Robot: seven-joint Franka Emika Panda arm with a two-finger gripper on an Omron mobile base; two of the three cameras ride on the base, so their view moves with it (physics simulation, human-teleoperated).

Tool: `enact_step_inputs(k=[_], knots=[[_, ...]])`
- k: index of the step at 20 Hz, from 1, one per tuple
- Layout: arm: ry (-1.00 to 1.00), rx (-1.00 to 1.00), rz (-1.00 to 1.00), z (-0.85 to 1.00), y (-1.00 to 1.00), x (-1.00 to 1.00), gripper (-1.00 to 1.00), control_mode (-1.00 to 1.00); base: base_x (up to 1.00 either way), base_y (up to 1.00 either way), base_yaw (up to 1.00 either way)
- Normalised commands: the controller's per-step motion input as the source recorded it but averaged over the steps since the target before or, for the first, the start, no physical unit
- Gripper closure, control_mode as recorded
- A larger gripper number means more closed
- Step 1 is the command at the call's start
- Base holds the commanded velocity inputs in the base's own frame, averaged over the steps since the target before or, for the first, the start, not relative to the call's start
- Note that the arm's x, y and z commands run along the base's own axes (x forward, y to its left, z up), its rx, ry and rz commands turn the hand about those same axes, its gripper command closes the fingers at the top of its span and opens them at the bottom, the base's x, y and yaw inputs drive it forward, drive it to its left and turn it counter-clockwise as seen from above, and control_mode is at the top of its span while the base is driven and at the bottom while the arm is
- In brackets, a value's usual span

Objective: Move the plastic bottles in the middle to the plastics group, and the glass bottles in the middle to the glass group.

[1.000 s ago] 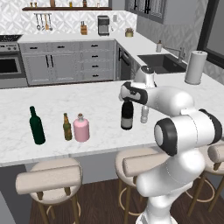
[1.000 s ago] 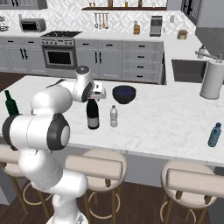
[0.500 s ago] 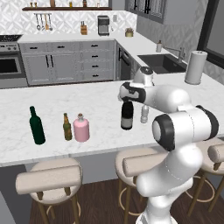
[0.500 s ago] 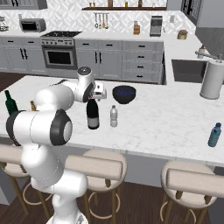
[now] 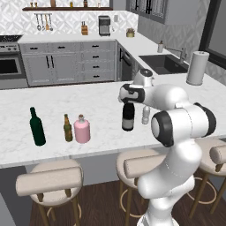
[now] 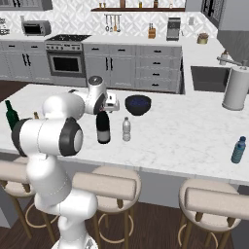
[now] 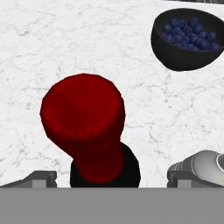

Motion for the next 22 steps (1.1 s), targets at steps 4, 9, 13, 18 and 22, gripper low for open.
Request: enact_step_inputs(k=[4,9,13,18,22], knots=[[0.0,0.0,0.0,-0.08,0.0,0.07,-1.0,-1.0,0.0,0.0,0.0],[0.0,0.0,0.0,-0.1,0.0,0.03,-1.0,-1.0,0.0,0.0,0.0],[0.0,0.0,0.0,-0.07,0.0,0.03,-1.0,-1.0,0.0,0.0,0.0],[0.0,0.02,0.0,-0.03,0.0,0.01,-1.0,-1.0,0.0,0.0,0.0],[-0.12,0.06,0.0,0.0,0.0,0.0,-1.0,-1.0,0.0,0.0,0.0]])
